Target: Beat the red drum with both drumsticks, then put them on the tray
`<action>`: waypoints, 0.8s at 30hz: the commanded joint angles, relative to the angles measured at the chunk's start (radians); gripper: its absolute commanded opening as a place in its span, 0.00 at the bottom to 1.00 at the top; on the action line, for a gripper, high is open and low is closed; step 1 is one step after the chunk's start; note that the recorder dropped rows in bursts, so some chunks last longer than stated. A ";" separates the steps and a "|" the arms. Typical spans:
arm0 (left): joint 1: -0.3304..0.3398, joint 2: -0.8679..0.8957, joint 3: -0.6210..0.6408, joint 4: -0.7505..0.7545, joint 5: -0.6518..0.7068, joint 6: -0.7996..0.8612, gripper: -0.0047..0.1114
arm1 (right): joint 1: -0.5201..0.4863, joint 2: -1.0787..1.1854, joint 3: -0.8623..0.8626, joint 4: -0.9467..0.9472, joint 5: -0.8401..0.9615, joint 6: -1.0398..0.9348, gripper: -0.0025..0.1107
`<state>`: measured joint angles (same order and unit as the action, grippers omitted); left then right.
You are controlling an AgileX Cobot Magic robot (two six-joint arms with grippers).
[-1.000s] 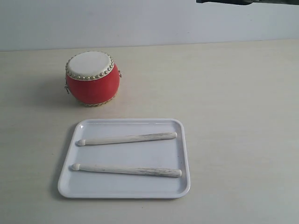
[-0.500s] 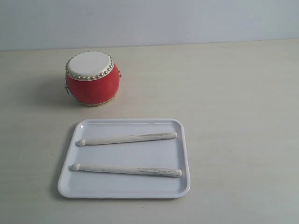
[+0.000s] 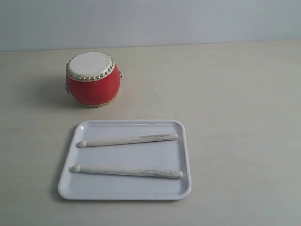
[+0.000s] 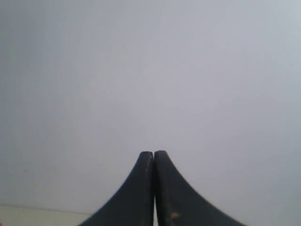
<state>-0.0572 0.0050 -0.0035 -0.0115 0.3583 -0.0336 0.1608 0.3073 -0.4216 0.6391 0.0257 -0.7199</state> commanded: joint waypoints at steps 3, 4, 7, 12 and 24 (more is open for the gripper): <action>-0.006 -0.005 0.003 0.001 -0.004 -0.002 0.04 | -0.070 -0.072 0.183 -0.704 0.003 0.784 0.02; -0.006 -0.005 0.003 0.001 -0.004 -0.002 0.04 | -0.074 -0.082 0.199 -0.743 0.003 0.858 0.02; -0.006 -0.005 0.003 0.001 -0.004 -0.002 0.04 | -0.074 -0.120 0.261 -0.758 0.007 0.882 0.02; -0.006 -0.005 0.003 0.001 -0.004 -0.002 0.04 | -0.074 -0.147 0.340 -0.758 0.059 0.880 0.02; -0.006 -0.005 0.003 0.001 -0.004 -0.002 0.04 | -0.074 -0.290 0.422 -0.756 0.208 0.880 0.02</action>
<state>-0.0572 0.0050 -0.0035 -0.0115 0.3583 -0.0336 0.0927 0.0447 -0.0039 -0.1072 0.1812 0.1588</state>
